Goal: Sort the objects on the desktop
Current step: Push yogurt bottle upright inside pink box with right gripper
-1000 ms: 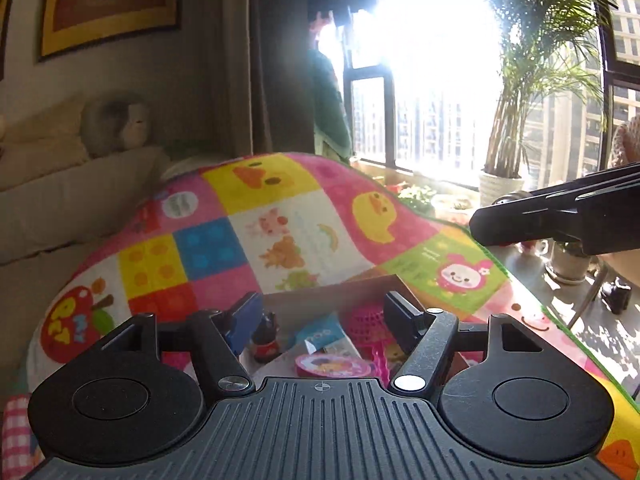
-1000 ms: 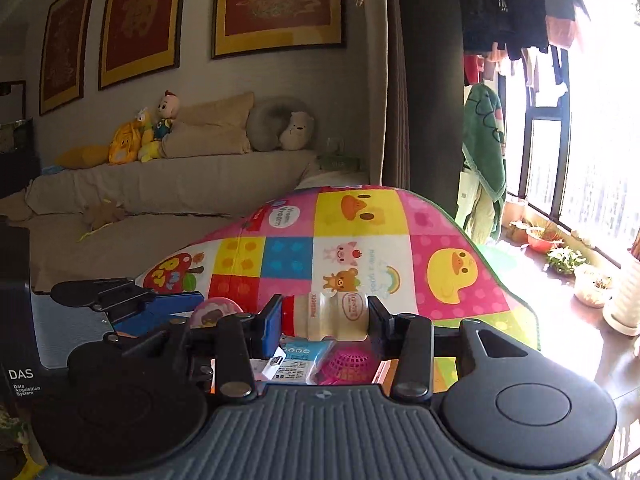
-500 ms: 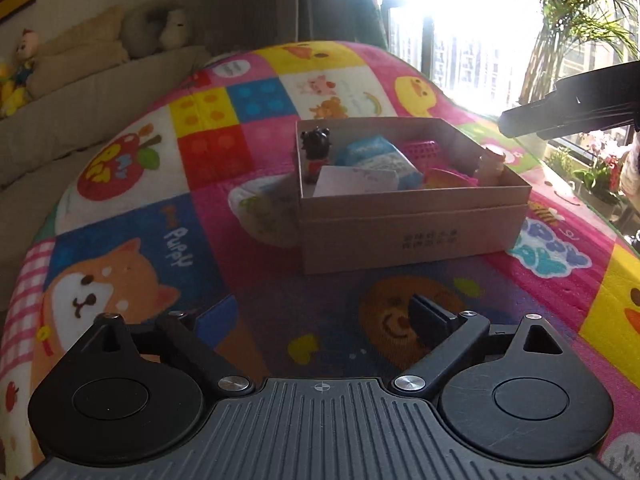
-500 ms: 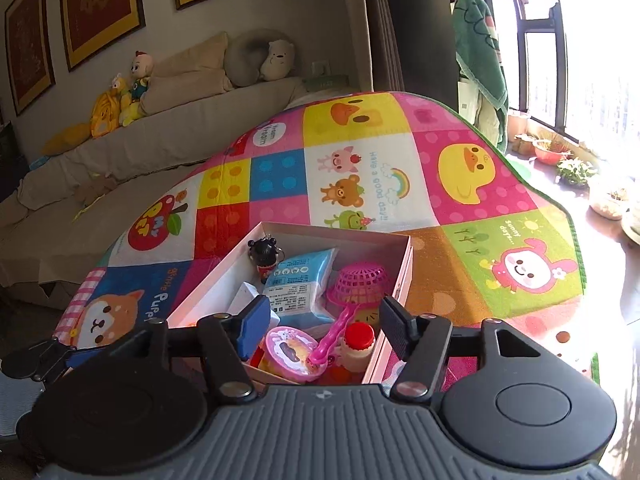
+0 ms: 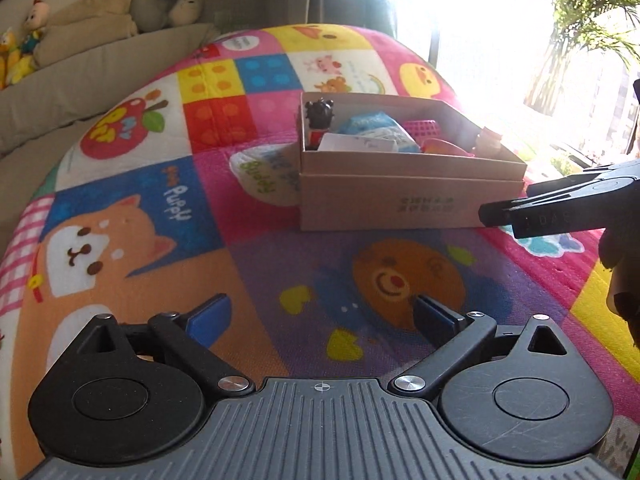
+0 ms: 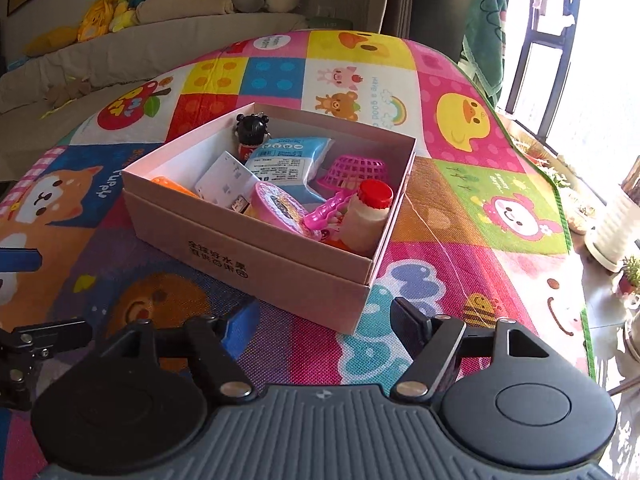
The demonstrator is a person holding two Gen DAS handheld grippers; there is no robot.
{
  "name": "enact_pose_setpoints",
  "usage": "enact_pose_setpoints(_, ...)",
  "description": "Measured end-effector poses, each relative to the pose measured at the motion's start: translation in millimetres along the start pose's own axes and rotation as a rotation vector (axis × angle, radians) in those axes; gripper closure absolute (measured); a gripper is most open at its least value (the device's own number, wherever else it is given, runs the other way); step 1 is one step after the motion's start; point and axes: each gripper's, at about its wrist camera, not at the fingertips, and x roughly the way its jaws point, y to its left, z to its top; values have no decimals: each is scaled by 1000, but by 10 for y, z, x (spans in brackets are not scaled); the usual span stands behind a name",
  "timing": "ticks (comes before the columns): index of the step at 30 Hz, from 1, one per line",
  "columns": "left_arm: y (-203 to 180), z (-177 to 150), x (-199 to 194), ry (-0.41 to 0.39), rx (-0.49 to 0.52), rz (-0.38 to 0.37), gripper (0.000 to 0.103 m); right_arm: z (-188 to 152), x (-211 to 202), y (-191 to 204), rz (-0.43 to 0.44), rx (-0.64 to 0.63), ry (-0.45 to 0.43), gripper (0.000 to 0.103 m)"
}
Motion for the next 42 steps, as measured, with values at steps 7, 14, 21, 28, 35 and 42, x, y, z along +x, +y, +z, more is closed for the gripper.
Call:
enact_pose_setpoints(7,-33,-72,-13,21,-33,-4,2,29,184,-254,-136,70,0,30)
enact_pose_setpoints(14,-161,-80,-54,16,-25,-7,1,24,-114,-393,-37,126,-165,30)
enact_pose_setpoints(21,-193,4,-227,-42,-49,-31,1,461,-40,-369,-66,88,-219,66)
enact_pose_setpoints(28,-109,17,-355,-78,-75,-36,0,606,339,-188,-123,-27,-184,79)
enact_pose_setpoints(35,12,-47,-258,-46,-133,-39,0,832,-20,58,16,-28,-251,82)
enact_pose_setpoints(42,25,-119,-277,-32,-127,-33,0,1085,-53,108,230,126,-184,79)
